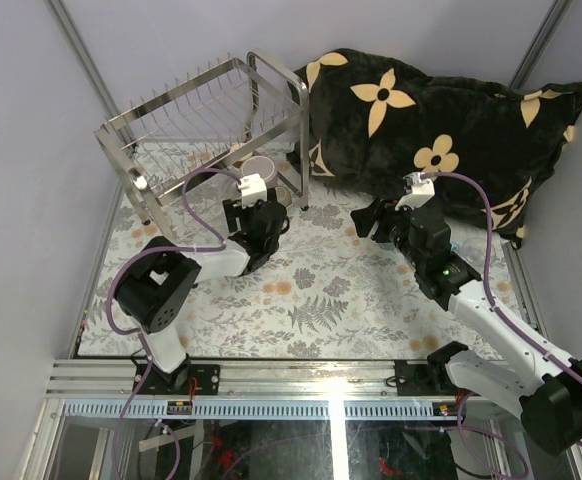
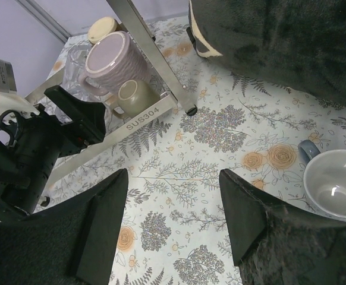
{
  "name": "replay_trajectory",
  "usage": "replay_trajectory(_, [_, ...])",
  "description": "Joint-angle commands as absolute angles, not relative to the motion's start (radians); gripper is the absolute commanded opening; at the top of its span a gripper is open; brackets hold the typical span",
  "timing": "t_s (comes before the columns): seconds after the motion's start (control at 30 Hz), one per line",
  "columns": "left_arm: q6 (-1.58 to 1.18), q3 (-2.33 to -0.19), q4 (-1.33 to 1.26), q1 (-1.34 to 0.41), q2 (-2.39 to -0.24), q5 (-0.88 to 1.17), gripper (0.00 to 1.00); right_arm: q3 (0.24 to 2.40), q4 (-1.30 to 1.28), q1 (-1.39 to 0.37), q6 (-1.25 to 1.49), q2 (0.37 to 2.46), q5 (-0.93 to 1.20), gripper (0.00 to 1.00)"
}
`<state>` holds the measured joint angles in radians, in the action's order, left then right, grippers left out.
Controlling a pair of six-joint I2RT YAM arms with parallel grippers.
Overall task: Unload the cups from the dish rack
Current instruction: Unload the cup from the dish rack.
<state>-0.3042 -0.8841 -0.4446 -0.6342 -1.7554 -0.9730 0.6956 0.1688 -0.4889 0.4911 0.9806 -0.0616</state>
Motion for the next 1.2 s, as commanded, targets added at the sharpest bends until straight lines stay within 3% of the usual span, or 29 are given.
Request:
replay_trajectory(0.0, [-0.289, -0.901, -0.535, -0.620, -1.782, -1.008, 0.76, 0.701, 0.206, -0.493, 0.470, 0.968, -0.068, 0.70])
replay_trajectory(0.23, [-0.284, -0.911, -0.536, -0.611, -1.807, -1.002, 0.73, 0.704, 0.195, -0.493, 0.467, 0.965, -0.070, 0.70])
replay_trajectory(0.33, [-0.280, -0.914, -0.534, -0.605, -1.812, -0.993, 0.64, 0.703, 0.193, -0.493, 0.468, 0.962, -0.072, 0.70])
replay_trajectory(0.43, [-0.271, -0.919, -0.542, -0.599, -1.825, -1.002, 0.82, 0.703, 0.188, -0.493, 0.469, 0.962, -0.070, 0.70])
replay_trajectory(0.8, [-0.221, -0.943, -0.583, -0.578, -1.864, -0.999, 0.81, 0.703, 0.175, -0.493, 0.469, 0.957, -0.069, 0.70])
replay_trajectory(0.87, [-0.197, -0.942, -0.608, -0.578, -1.869, -0.995, 0.75, 0.701, 0.174, -0.492, 0.470, 0.958, -0.068, 0.70])
replay_trajectory(1.03, [-0.157, -0.952, -0.647, -0.575, -1.892, -0.999, 0.73, 0.698, 0.171, -0.492, 0.470, 0.959, -0.069, 0.70])
replay_trajectory(1.1, [-0.153, -0.958, -0.649, -0.574, -1.897, -0.994, 0.66, 0.698, 0.171, -0.494, 0.469, 0.958, -0.071, 0.70])
replay_trajectory(1.17, [-0.159, -0.961, -0.640, -0.572, -1.901, -0.995, 0.52, 0.699, 0.170, -0.493, 0.468, 0.959, -0.072, 0.70])
